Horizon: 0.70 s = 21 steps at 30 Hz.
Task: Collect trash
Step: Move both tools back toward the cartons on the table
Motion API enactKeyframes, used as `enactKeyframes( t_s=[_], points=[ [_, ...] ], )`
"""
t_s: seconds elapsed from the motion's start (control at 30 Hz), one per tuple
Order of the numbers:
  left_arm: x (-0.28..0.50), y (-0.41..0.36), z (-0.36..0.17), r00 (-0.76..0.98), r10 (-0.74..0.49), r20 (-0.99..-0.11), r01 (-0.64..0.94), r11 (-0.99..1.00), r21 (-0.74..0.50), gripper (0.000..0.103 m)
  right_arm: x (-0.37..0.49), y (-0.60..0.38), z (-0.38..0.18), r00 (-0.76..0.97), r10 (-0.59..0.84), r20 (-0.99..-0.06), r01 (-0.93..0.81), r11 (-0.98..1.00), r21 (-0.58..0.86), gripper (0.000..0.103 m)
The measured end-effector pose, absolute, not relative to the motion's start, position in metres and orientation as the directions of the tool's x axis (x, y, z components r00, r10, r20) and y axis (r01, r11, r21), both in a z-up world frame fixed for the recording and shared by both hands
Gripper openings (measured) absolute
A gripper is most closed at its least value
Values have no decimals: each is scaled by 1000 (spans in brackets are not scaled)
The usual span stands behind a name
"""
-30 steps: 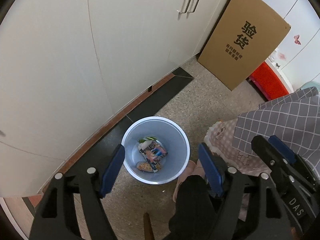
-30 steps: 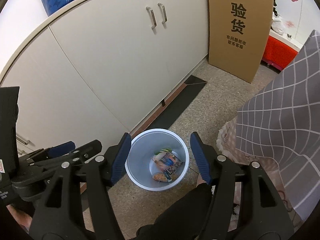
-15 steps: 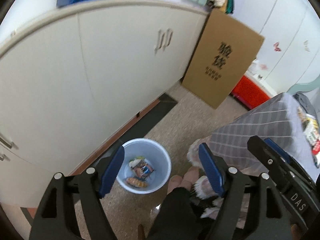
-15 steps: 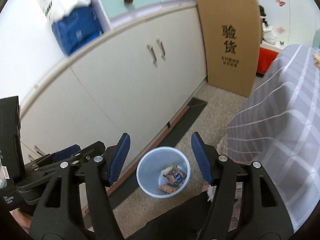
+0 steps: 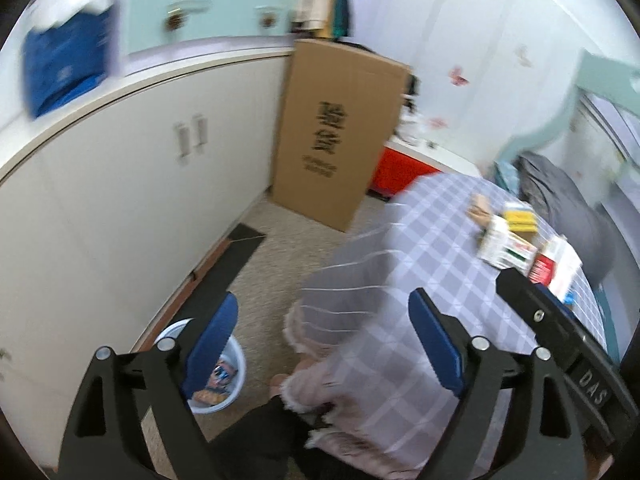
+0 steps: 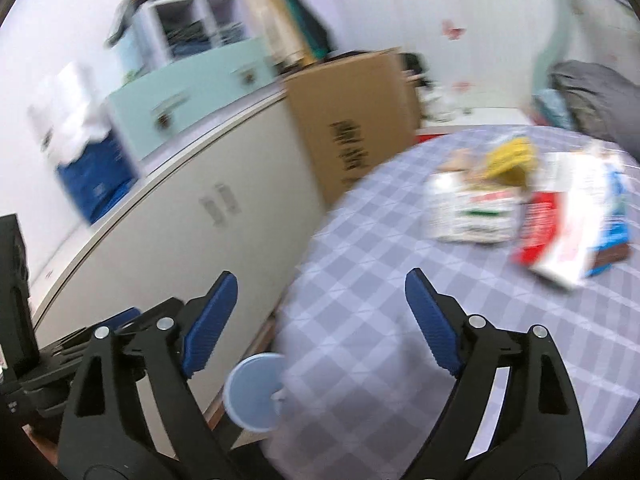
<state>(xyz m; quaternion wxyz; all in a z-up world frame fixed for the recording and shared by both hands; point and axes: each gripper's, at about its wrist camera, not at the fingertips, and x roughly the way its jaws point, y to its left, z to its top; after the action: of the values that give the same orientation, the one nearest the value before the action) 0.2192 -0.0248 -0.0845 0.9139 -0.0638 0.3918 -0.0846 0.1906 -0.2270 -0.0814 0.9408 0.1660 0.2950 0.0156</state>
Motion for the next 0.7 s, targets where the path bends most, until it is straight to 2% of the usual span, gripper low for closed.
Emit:
enactKeyframes(
  t_s=[0.27, 0.43, 0.7],
  points=[
    [230, -148, -84, 650, -251, -717, 269, 959, -92, 86, 162, -339, -77, 836, -102, -539, 295, 912, 285, 93],
    [241, -210, -93, 640, -228, -733, 324, 946, -10, 86, 154, -388, -84, 819, -139, -556, 368, 872, 324, 94],
    [263, -267, -109, 638, -162, -753, 357, 929, 103, 86, 154, -416, -95, 817, -155, -555, 401, 845, 354, 95]
  ],
)
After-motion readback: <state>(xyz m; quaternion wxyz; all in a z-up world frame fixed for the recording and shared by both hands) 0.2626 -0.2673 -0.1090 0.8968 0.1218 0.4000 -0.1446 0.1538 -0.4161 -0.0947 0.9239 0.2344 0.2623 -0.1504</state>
